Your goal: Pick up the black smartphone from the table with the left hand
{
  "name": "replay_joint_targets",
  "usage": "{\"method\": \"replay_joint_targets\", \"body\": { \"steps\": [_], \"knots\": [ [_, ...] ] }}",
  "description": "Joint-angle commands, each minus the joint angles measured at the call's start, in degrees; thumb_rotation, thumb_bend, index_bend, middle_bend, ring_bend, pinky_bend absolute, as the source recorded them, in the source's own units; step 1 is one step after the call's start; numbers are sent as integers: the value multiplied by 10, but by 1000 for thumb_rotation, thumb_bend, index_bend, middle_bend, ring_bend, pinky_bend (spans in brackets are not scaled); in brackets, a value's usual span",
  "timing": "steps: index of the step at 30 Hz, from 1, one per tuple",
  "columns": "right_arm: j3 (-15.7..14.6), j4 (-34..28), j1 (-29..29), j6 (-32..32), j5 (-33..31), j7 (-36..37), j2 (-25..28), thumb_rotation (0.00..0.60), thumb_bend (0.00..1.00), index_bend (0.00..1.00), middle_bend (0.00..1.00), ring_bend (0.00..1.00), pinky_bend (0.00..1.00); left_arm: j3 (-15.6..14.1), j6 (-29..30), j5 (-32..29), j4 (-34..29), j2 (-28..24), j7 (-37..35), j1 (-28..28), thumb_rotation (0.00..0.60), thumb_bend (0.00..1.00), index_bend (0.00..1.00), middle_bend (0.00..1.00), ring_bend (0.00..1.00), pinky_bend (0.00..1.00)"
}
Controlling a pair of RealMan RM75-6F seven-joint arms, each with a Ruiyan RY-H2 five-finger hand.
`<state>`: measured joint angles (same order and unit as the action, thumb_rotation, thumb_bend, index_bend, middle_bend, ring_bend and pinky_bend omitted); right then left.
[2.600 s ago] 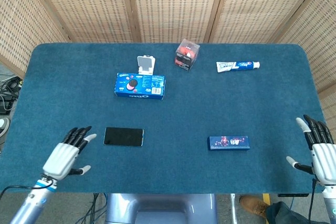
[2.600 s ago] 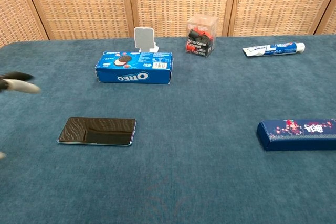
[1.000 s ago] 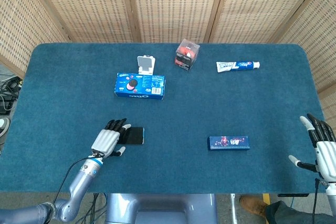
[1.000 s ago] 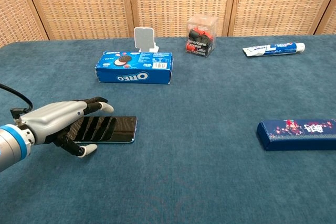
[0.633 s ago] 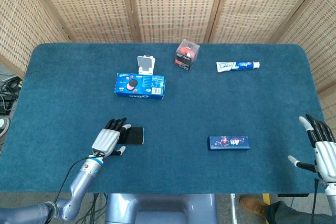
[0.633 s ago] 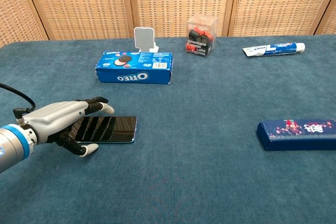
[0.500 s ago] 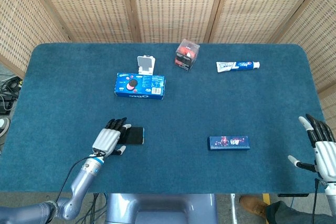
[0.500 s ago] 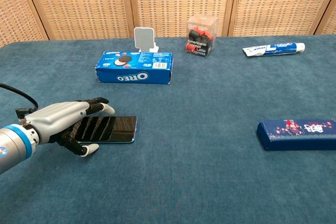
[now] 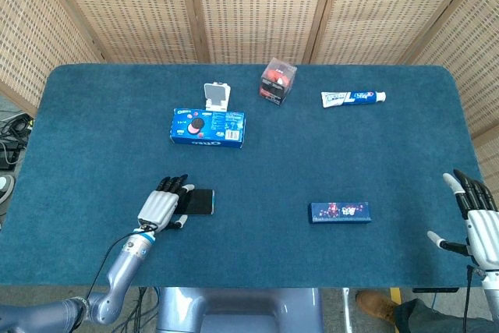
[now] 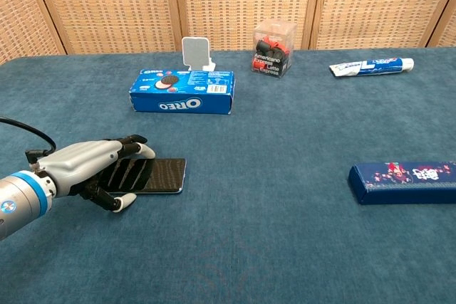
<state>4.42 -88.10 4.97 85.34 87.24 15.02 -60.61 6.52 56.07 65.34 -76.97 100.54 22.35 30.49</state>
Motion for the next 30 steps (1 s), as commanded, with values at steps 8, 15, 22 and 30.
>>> {"method": "replay_joint_targets", "body": {
  "steps": [8,15,22,30],
  "knots": [
    [-1,0,0,-1,1,0,0,600,0,73,0,0,0,7,-4,-12,-13,-18,13,10,600,896,349,0,0,0],
    [-1,0,2,-4,0,-3,-1,600,0,74,0,0,0,14,-27,-57,-61,-60,68,31,600,902,355,0,0,0],
    [-3,-1,2,-6,0,-7,-3,600,0,74,0,0,0,26,-27,-112,-83,-70,133,61,600,883,348,0,0,0],
    [-4,0,4,-11,-1,-6,-4,600,0,74,0,0,0,41,-42,-147,-41,-46,164,106,600,638,22,0,0,0]
  ]
}}
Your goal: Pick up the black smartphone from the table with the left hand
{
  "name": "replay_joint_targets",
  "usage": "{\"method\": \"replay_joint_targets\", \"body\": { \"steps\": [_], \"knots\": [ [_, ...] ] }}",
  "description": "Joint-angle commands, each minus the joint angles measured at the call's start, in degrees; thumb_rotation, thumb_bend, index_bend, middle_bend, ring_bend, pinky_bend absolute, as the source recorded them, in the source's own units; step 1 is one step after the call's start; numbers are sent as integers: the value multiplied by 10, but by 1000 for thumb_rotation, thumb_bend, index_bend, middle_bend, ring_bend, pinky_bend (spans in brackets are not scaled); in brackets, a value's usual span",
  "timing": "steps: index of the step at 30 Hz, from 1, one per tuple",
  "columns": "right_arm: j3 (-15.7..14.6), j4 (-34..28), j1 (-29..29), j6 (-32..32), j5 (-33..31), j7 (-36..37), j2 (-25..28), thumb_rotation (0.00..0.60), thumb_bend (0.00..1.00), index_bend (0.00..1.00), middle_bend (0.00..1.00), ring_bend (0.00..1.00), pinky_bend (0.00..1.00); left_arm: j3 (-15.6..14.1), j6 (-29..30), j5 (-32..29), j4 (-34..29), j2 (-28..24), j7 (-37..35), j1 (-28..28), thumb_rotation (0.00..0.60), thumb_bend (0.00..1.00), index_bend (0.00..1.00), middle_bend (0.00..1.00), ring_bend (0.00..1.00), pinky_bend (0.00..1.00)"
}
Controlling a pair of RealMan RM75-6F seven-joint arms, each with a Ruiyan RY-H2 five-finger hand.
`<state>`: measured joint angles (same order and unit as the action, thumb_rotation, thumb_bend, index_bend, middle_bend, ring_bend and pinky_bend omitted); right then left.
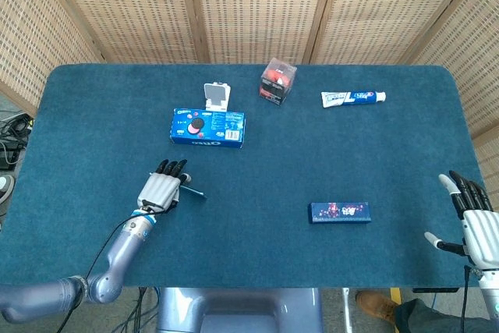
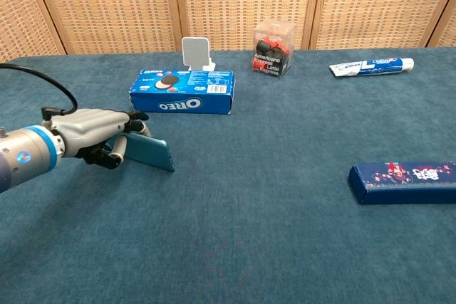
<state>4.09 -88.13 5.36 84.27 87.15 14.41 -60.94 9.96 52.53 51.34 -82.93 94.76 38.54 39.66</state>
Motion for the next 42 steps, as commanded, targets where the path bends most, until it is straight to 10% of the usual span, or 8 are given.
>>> {"method": "replay_joint_targets", "body": {
  "steps": [1,16,21,31,42],
  "knots": [
    [0,0,0,-1,-1,0,0,600,0,74,0,0,0,9,-8,-7,24,15,0,18,600,592,4,0,0,0],
    [-1,2,3,-8,-3,-4,-4,600,0,74,0,0,0,19,39,116,19,0,-138,9,600,356,0,0,0,0],
    [-2,-1,3,-7,0,-3,-3,600,0,74,0,0,0,13,102,170,-66,-80,-159,-26,600,7,0,0,0,0],
    [-5,-9,1,1,8,-13,-2,600,0,75,0,0,0,-52,229,232,-232,-264,-209,-154,600,0,0,0,0,0],
    [-7,-16,-4,14,16,-19,0,600,0,77,0,0,0,-134,329,318,-252,-340,-264,-263,600,0,0,0,0,0]
  ]
}}
